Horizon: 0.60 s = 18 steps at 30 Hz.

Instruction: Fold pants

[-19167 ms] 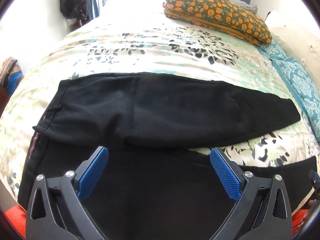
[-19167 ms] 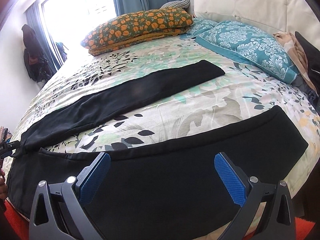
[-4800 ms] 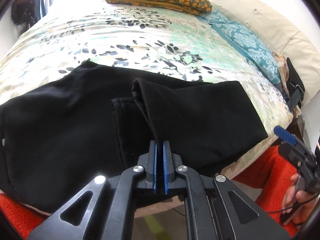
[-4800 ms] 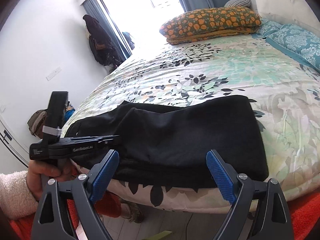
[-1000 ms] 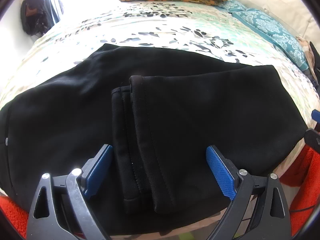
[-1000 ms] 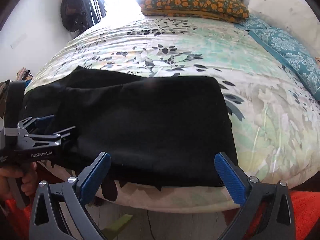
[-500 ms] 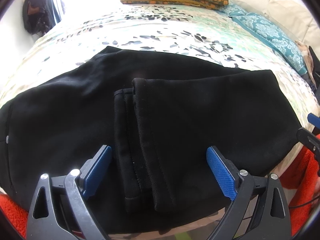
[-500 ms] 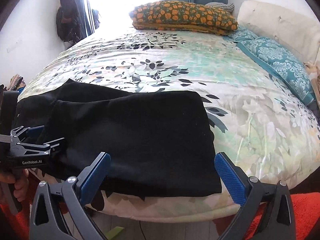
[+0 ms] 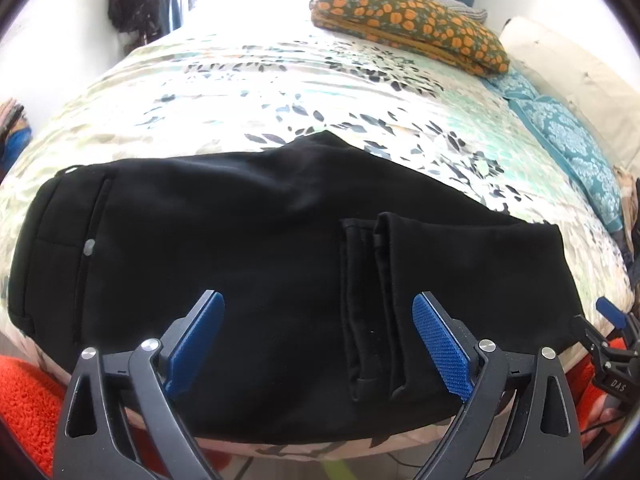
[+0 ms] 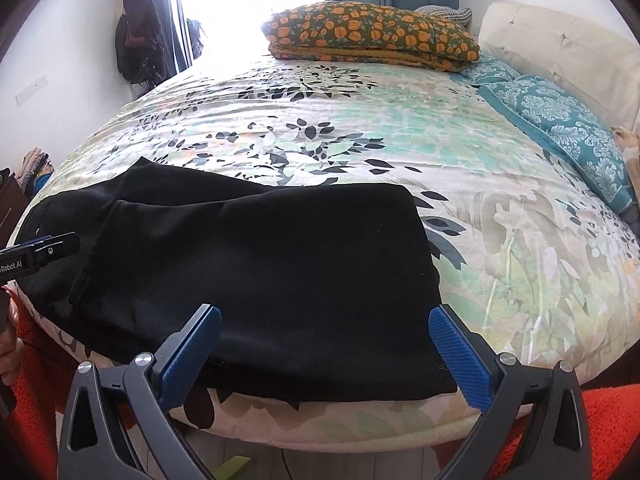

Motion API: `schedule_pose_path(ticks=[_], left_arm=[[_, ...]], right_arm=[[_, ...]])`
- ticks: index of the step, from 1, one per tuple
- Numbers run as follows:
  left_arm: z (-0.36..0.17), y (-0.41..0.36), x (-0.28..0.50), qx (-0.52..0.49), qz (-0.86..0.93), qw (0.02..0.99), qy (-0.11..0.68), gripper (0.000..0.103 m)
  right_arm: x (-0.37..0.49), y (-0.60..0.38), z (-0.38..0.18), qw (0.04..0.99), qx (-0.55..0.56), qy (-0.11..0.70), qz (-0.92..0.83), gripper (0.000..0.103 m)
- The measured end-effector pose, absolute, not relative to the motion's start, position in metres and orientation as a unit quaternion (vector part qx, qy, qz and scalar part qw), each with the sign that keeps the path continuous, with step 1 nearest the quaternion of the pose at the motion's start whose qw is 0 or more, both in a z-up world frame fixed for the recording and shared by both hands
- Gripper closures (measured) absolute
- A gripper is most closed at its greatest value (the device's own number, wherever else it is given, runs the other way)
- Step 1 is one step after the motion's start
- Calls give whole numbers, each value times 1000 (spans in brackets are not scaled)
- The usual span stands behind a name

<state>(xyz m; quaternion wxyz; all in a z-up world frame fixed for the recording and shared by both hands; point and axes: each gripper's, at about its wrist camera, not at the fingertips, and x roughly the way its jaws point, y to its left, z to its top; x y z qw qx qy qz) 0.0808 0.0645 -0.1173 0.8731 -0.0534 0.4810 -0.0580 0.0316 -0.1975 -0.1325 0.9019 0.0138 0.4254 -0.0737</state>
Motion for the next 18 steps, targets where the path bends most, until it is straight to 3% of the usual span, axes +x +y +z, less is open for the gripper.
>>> schedule_pose_path(ticks=[6, 13, 18], left_arm=[[-105, 118, 90, -111, -25, 867, 485, 7], [-93, 287, 97, -316, 31, 835, 449, 7], [-116, 316, 87, -279, 54, 828, 484, 7]], right_arm=[[35, -203, -132, 901, 30, 425, -75, 0], [34, -215, -136, 895, 68, 434, -75, 0], [40, -210, -142, 892, 75, 442, -65, 0]])
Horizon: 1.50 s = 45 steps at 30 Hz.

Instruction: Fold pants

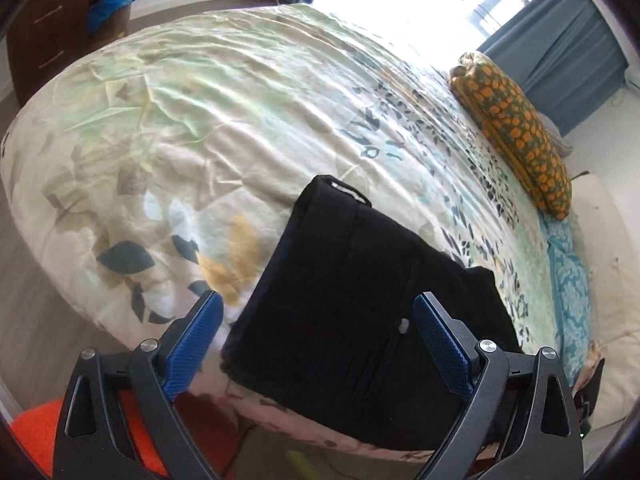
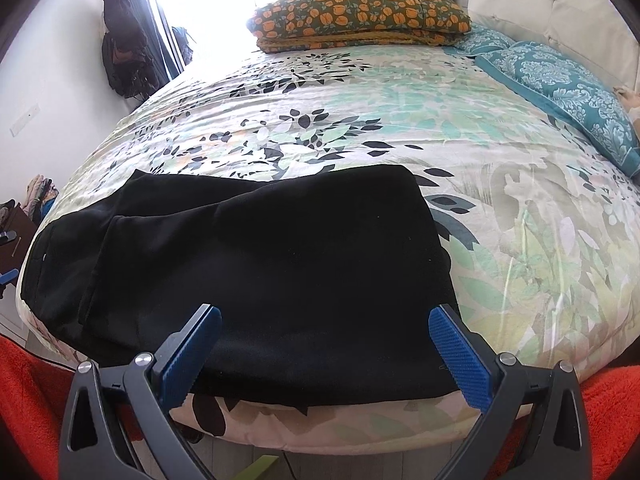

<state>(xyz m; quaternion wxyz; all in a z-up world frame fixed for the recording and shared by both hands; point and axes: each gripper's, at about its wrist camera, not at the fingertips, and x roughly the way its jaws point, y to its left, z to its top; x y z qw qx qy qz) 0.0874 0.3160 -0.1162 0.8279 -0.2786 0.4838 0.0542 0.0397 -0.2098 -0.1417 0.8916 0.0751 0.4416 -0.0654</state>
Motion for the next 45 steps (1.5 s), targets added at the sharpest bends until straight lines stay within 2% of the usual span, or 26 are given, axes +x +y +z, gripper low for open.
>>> schedule_pose_path(ticks=[6, 8, 13, 14, 15, 16, 17, 18, 20, 23, 26, 29, 32, 36, 42, 45], left_arm=[[-159, 314, 100, -278, 56, 793, 539, 7], [-170, 310, 106, -279, 47, 782, 556, 3], [-173, 307, 111, -281, 47, 772, 568, 1], [-173, 308, 110, -285, 51, 771, 567, 10], [-170, 309, 108, -286, 62, 773, 563, 30], [-165, 311, 104, -280, 69, 777, 560, 38], [-157, 310, 102, -275, 70, 785, 551, 68], [-149, 310, 100, -271, 73, 790, 545, 79], [-129, 302, 93, -259, 76, 805, 528, 88], [-87, 281, 81, -245, 57, 833, 492, 92], [-35, 250, 69, -258, -1, 852, 457, 93], [6, 193, 73, -246, -67, 863, 437, 93], [22, 122, 82, -231, -129, 859, 438, 93], [1, 21, 103, -207, -192, 835, 473, 93], [-94, -96, 123, -138, -230, 798, 539, 99], [-133, -119, 125, -103, -241, 772, 579, 91]], right_arm=[[40, -196, -142, 894, 64, 440, -47, 0], [39, -194, -141, 895, 63, 439, -44, 0], [37, -196, -140, 896, 65, 438, -45, 0], [37, -197, -141, 895, 68, 438, -46, 0], [37, -198, -141, 895, 70, 439, -46, 0], [36, -200, -140, 895, 73, 438, -47, 0], [36, -202, -139, 895, 76, 437, -48, 0], [35, -204, -138, 896, 79, 434, -50, 0], [34, -207, -136, 897, 84, 430, -53, 0], [32, -212, -132, 899, 96, 423, -56, 0], [30, -218, -128, 901, 113, 414, -57, 0], [29, -228, -123, 902, 140, 405, -58, 0], [27, -243, -117, 901, 186, 389, -48, 0], [20, -273, -110, 895, 274, 351, -27, 0], [12, -303, -104, 885, 349, 306, 36, 0], [14, -304, -107, 867, 393, 290, 100, 0]])
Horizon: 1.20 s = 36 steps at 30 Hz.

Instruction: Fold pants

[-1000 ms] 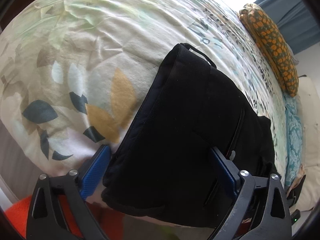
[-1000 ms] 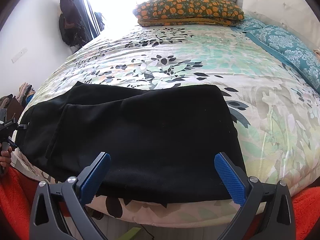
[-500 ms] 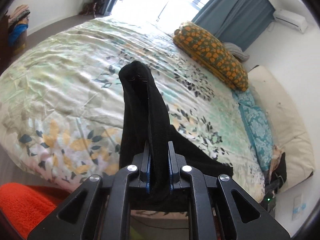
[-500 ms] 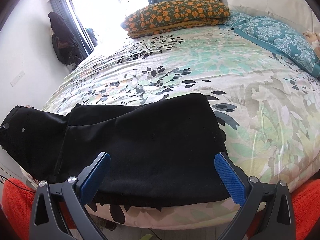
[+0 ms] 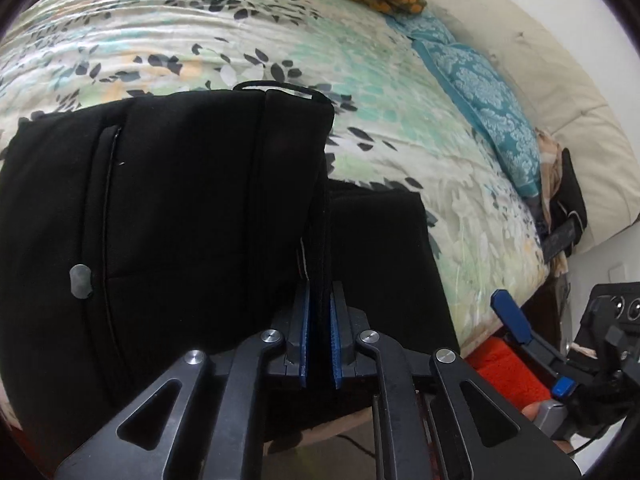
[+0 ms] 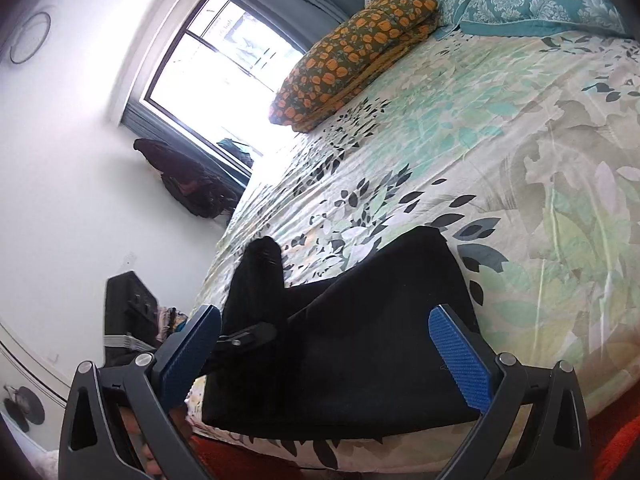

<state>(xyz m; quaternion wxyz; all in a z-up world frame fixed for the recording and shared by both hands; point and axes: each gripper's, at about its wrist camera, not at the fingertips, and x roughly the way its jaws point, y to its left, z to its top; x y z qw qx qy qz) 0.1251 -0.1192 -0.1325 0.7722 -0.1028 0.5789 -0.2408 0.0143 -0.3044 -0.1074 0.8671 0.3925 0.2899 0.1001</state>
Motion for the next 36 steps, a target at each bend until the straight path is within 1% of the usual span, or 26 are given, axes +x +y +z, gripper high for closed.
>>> schedule_pose_path(ticks=[1, 2, 3, 5, 6, 8, 11, 14, 16, 17, 18, 19, 20, 21, 23, 26, 29, 31, 35, 36], left_arm=[[-130, -121, 122, -103, -250, 771, 577, 88], [-122, -119, 117, -110, -267, 768, 572, 74], [-109, -115, 110, -119, -290, 765, 563, 47], [-75, -99, 94, -117, -306, 786, 525, 18], [-58, -86, 86, -115, -305, 802, 500, 15], [-37, -57, 78, -106, -285, 826, 474, 14], [-29, -7, 74, -100, -208, 861, 453, 14], [-45, 42, 70, -118, -130, 876, 449, 14], [-67, 66, 65, -126, -91, 875, 458, 14], [-78, 76, 62, -128, -73, 873, 466, 15], [-87, 84, 61, -131, -58, 868, 476, 16], [-95, 91, 60, -138, -48, 862, 485, 17], [-100, 95, 62, -150, -43, 858, 490, 19], [-100, 101, 63, -163, -41, 856, 490, 20], [-97, 103, 64, -178, -43, 861, 474, 19], [-90, 103, 61, -171, -47, 870, 460, 19], [-88, 94, 62, -172, -63, 870, 458, 19], [-88, 85, 64, -162, -74, 872, 456, 19], [-88, 63, 68, -128, -92, 876, 456, 19], [-87, 58, 67, -118, -95, 878, 454, 19]], right_arm=[[17, -305, -111, 856, 410, 291, 120, 0], [20, -305, -114, 846, 424, 292, 136, 0], [25, -304, -118, 836, 435, 299, 150, 0], [38, -297, -128, 815, 448, 323, 176, 0], [46, -292, -132, 807, 450, 334, 187, 0], [66, -276, -141, 798, 426, 377, 196, 0], [91, -246, -153, 804, 351, 440, 190, 0], [110, -215, -163, 801, 304, 475, 203, 0], [120, -196, -168, 798, 275, 494, 209, 8], [126, -188, -170, 795, 260, 509, 203, 21], [130, -182, -170, 798, 234, 522, 188, 39], [132, -179, -167, 803, 214, 527, 180, 60], [132, -181, -161, 805, 220, 519, 188, 76], [128, -186, -150, 809, 226, 507, 195, 81], [119, -196, -120, 824, 227, 477, 205, 83], [102, -217, -81, 839, 235, 442, 212, 83], [81, -247, -66, 848, 254, 422, 194, 83], [73, -271, -76, 845, 269, 430, 169, 83], [58, -310, -130, 823, 313, 464, 100, 83], [50, -321, -141, 816, 339, 459, 90, 83]])
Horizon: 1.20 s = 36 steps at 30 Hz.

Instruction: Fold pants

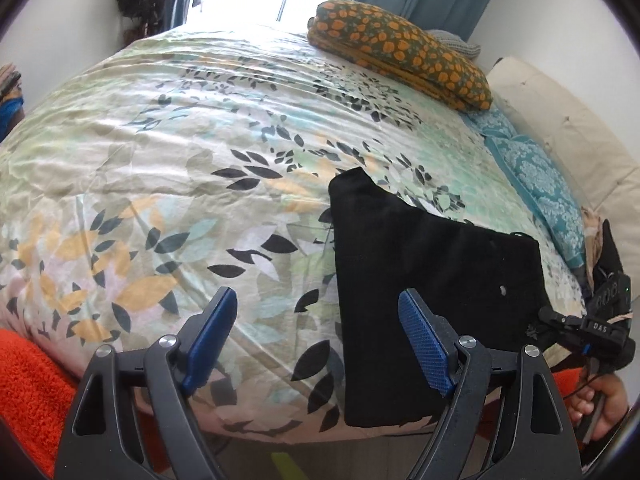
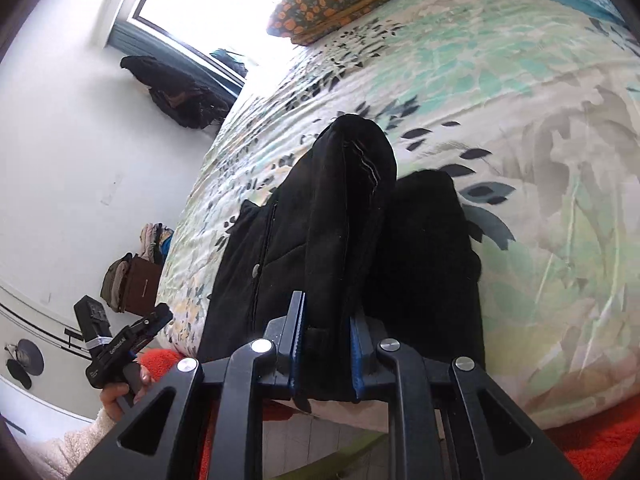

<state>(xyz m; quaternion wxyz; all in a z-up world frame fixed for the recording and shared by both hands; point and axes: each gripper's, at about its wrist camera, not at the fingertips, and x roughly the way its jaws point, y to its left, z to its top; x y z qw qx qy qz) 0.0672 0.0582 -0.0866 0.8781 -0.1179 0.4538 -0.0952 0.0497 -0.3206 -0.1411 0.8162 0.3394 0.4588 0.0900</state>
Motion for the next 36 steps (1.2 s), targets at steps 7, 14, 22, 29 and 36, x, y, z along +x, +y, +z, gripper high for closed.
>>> schedule_pose_path(ticks=[7, 14, 22, 29, 36], left_arm=[[-86, 28, 62, -64, -122, 884, 447, 19], [-93, -24, 42, 35, -169, 886, 431, 18], [-107, -66, 31, 97, -211, 871, 433, 18], [-116, -79, 30, 132, -218, 853, 456, 10], [-80, -30, 112, 44, -143, 880, 451, 10]], right_arm=[[35, -334, -120, 828, 383, 393, 113, 84], [35, -342, -162, 821, 356, 444, 43, 72], [27, -285, -73, 918, 160, 358, 54, 29], [65, -269, -162, 862, 167, 473, 66, 54], [68, -267, -97, 895, 124, 421, 82, 61]])
